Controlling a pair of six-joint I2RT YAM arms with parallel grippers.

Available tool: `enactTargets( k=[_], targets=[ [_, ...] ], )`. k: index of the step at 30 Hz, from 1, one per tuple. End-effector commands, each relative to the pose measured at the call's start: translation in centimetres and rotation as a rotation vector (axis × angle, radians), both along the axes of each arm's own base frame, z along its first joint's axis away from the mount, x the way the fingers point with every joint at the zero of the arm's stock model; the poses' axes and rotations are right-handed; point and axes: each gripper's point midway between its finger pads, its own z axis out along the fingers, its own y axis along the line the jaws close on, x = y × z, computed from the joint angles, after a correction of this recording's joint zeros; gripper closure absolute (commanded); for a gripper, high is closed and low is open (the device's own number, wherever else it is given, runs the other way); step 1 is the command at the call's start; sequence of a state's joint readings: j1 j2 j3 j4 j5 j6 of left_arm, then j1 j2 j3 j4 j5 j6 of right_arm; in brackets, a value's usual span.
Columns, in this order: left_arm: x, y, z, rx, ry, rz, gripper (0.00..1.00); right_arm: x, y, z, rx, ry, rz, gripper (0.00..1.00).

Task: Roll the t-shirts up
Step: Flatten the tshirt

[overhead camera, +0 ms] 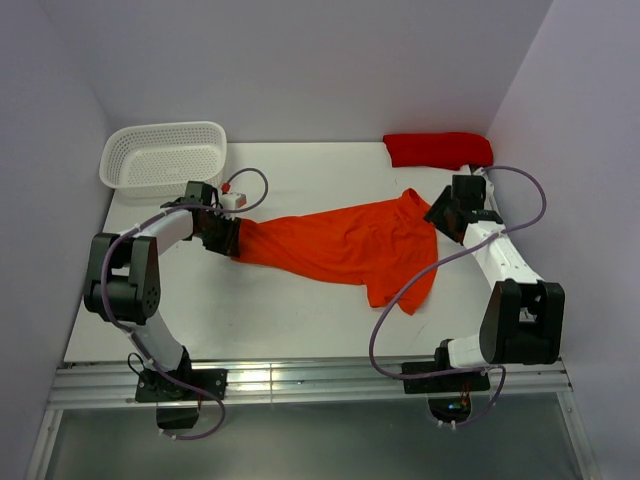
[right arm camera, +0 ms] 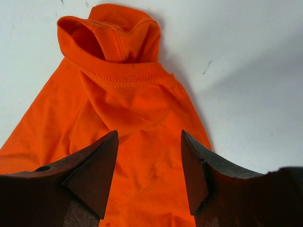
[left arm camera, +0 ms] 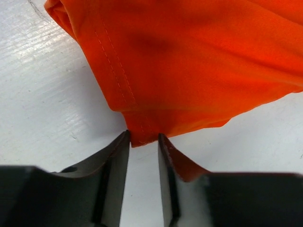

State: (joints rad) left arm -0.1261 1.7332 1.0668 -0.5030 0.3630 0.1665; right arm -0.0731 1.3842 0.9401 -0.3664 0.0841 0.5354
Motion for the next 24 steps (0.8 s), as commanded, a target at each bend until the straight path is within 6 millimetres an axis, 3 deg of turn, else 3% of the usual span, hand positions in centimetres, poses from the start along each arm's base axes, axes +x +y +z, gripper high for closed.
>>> enactTargets(
  k=[1, 9, 24],
  targets=[
    [0.2, -0.8, -0.1, -0.029, -0.006, -0.011, 0.67, 0.1, -0.4, 1.1, -0.003, -0.048, -0.015, 0.37],
    [0.1, -0.9, 0.0, -0.026, -0.007, -0.011, 1.00, -0.8, -0.8, 0.8, 0.009, -0.053, -0.026, 0.37],
    [0.1, -0.8, 1.4, -0.024, -0.043, -0.022, 1.00, -2.3, -1.4, 0.0, 0.013, -0.048, -0.079, 0.33]
  ],
)
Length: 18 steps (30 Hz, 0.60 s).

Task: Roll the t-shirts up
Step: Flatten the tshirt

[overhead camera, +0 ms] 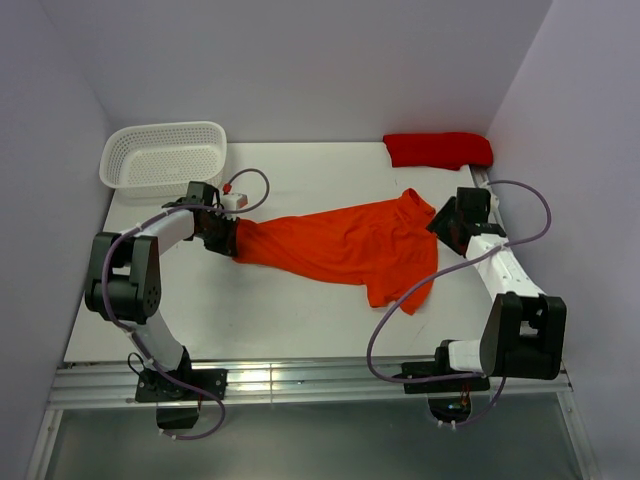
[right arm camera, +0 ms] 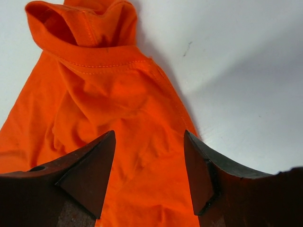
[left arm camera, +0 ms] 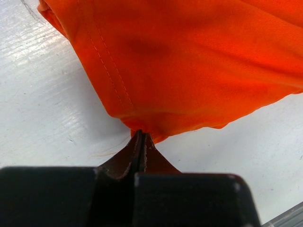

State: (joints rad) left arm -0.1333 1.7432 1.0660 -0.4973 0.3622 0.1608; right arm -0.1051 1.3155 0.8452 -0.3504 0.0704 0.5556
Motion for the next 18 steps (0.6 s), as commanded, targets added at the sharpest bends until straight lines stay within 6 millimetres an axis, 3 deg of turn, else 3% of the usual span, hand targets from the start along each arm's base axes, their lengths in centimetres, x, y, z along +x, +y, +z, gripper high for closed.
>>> enactTargets(
  k=[1, 6, 9, 13, 18],
  targets=[
    [0.1, -0.5, 1.8, -0.024, -0.052, -0.020, 1.00, -0.3, -1.0, 1.2, -0.014, -0.055, -0.050, 0.33],
    [0.1, -0.4, 1.9, -0.018, -0.057, -0.022, 1.00, -1.4, -1.7, 0.9, -0.013, -0.047, -0.073, 0.32],
    [0.1, -0.5, 2.0, -0.022, -0.058, -0.019, 1.00, -2.2, -2.0, -0.3, 0.000, -0.022, -0.096, 0.32],
    [0.1, -0.6, 1.9, -0.030, -0.052, -0.021, 1.00, -3.0, -2.1, -2.9, 0.026, 0.038, -0.104, 0.42],
    [0.0, -0.6, 2.0, -0.032, -0.053, -0.021, 1.00, -3.2, -2.0, -4.9, 0.049, 0.066, -0.102, 0.49]
  ],
)
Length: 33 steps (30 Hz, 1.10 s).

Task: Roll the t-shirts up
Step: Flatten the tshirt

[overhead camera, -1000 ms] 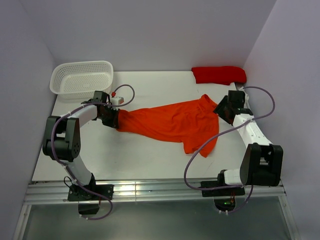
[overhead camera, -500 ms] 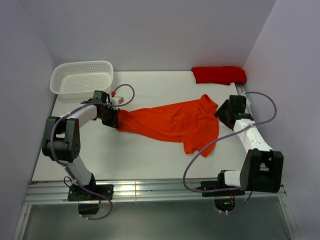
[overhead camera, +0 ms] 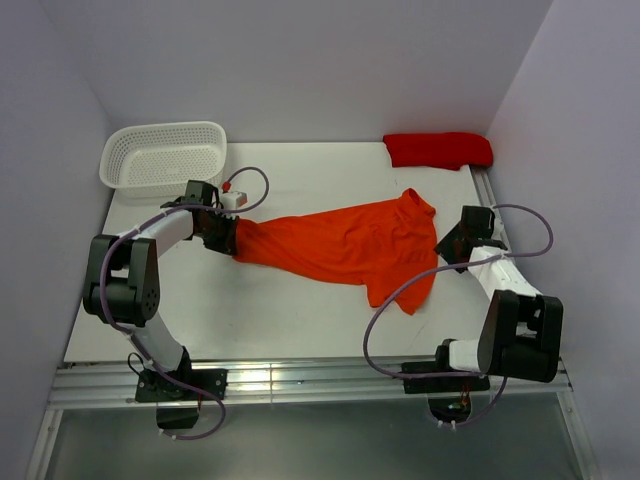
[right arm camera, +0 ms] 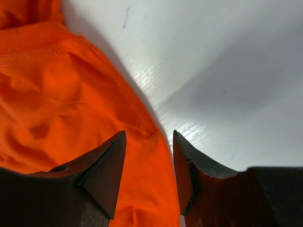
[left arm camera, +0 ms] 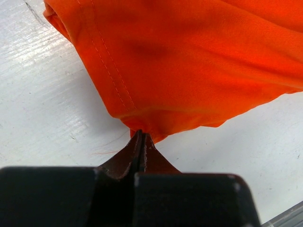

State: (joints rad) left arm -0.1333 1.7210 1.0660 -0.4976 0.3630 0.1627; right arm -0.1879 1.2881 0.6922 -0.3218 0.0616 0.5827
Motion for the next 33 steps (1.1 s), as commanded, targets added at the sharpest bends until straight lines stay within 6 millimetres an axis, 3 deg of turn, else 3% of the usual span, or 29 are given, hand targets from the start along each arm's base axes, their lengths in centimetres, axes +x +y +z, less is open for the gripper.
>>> enactTargets(
  k=[1, 7, 15, 27, 28, 32, 33],
  targets=[
    [-0.1, -0.6, 1.4, -0.031, -0.033, -0.020, 1.00, 0.7, -0.1, -0.7, 0.016, -0.023, -0.007, 0.49],
    [-0.1, -0.9, 1.8, -0.047, -0.030, -0.024, 1.00, 0.5, 0.5, -2.5, 0.046, 0.006, 0.010, 0.50],
    [0.2, -0.9, 2.3, -0.039, -0.049, -0.029, 1.00, 0.9, 1.4, -2.9, 0.092, 0.003, 0.032, 0.52],
    [0.0, -0.8, 1.5, -0.035, -0.036, -0.023, 1.00, 0.9, 2.9, -4.3, 0.104, 0.038, 0.066, 0.56],
    [0.0, -0.8, 1.5, -0.036, -0.035, -0.022, 1.00, 1.0, 2.9, -4.5, 0.106, 0.041, 0.066, 0.58],
    [-0.2, -0.7, 1.6, -0.031, -0.035, -0.018, 1.00, 1.1, 3.4, -4.4, 0.111, 0.036, 0.076, 0.90],
    [-0.2, -0.7, 1.8, -0.031, -0.038, -0.018, 1.00, 1.1, 3.4, -4.3, 0.110, 0.033, 0.079, 0.93]
  ],
)
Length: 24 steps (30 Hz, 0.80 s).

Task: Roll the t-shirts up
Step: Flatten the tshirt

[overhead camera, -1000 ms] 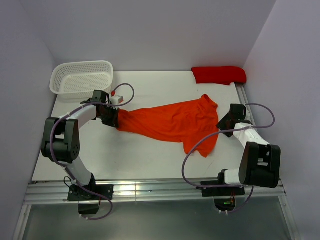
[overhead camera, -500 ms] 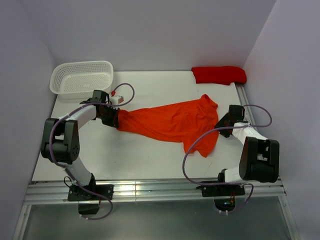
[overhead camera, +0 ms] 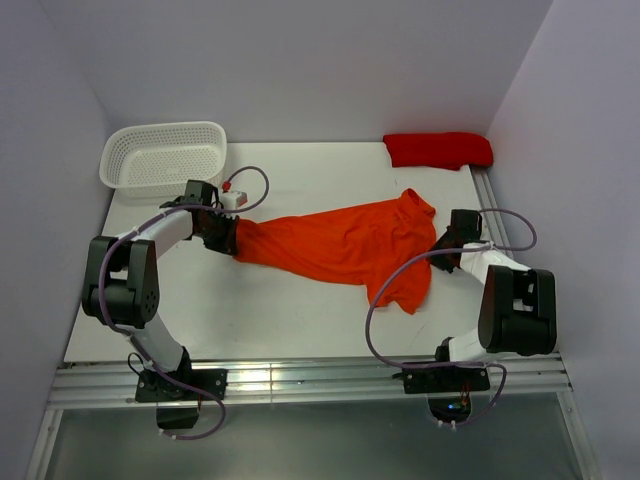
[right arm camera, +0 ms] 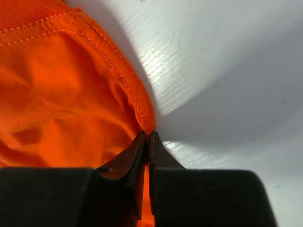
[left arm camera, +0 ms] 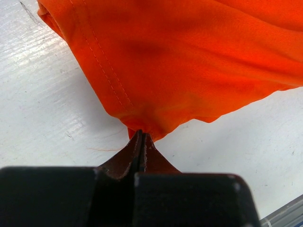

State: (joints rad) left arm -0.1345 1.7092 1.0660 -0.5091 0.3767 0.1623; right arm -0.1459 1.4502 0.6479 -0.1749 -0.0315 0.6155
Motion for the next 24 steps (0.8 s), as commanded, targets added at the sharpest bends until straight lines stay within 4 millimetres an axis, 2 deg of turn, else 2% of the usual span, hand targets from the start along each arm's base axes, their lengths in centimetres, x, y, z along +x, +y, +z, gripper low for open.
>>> enactTargets(
  k=[1, 4, 11, 12, 14, 15, 17, 18, 20, 21, 23, 24],
  targets=[
    [0.2, -0.4, 1.5, -0.019, -0.043, -0.012, 1.00, 0.3, 0.5, 0.5, 0.000, -0.021, 0.013, 0.95],
    [0.2, -0.4, 1.8, -0.019, -0.044, -0.012, 1.00, 0.5, 0.5, 1.7, -0.010, -0.044, 0.019, 1.00],
    [0.4, -0.4, 3.2, -0.017, -0.076, -0.007, 1.00, 1.2, 0.4, 5.8, -0.024, -0.128, 0.021, 1.00],
    [0.5, -0.3, 3.8, -0.015, -0.093, -0.003, 1.00, 1.4, 0.5, 7.3, -0.028, -0.169, 0.023, 1.00],
    [0.5, -0.1, 4.4, -0.011, -0.109, 0.002, 1.00, 1.2, 0.5, 8.6, -0.031, -0.191, 0.026, 1.00],
    [0.4, -0.1, 5.1, -0.013, -0.129, 0.004, 1.00, 1.4, 0.4, 10.6, -0.040, -0.243, 0.023, 1.00],
    [0.6, 0.1, 5.8, -0.002, -0.154, 0.016, 1.00, 1.0, 0.4, 12.2, -0.047, -0.267, 0.022, 1.00],
    [0.7, 0.2, 6.6, -0.004, -0.175, 0.024, 1.00, 1.2, 0.3, 14.3, -0.056, -0.320, 0.018, 1.00],
    [0.6, 0.2, 7.8, -0.007, -0.196, 0.029, 1.00, 0.7, 0.4, 16.0, -0.063, -0.341, 0.022, 1.00],
    [0.7, 0.2, 8.4, -0.010, -0.209, 0.034, 1.00, 0.8, 0.3, 18.2, -0.072, -0.392, 0.021, 1.00],
    [0.6, 0.2, 9.8, -0.017, -0.240, 0.036, 1.00, 0.3, 0.4, 19.8, -0.079, -0.413, 0.027, 1.00],
    [0.6, 0.2, 10.6, -0.022, -0.252, 0.041, 1.00, 0.3, 0.4, 21.8, -0.087, -0.460, 0.026, 1.00]
  ],
)
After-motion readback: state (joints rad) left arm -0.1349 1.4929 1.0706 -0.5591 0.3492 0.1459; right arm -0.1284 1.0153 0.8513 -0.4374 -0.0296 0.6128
